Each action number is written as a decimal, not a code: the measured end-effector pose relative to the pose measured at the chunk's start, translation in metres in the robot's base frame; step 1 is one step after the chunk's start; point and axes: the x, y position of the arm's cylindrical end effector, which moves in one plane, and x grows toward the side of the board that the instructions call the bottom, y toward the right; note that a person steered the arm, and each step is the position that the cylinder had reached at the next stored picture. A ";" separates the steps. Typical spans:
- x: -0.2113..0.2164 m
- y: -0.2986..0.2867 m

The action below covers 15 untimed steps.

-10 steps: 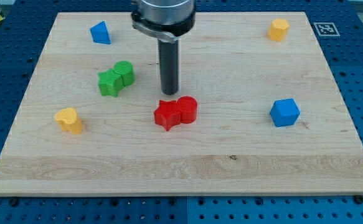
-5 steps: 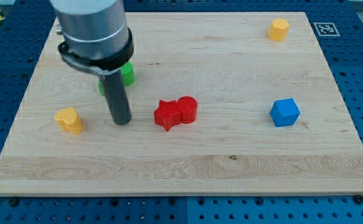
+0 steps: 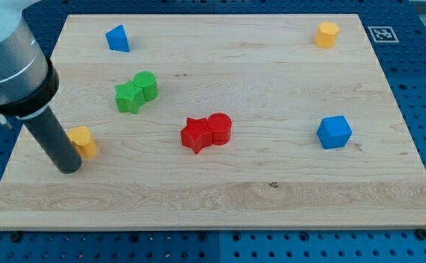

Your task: Push the yellow heart to the center

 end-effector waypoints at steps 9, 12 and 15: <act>-0.042 0.020; -0.034 0.046; -0.035 0.072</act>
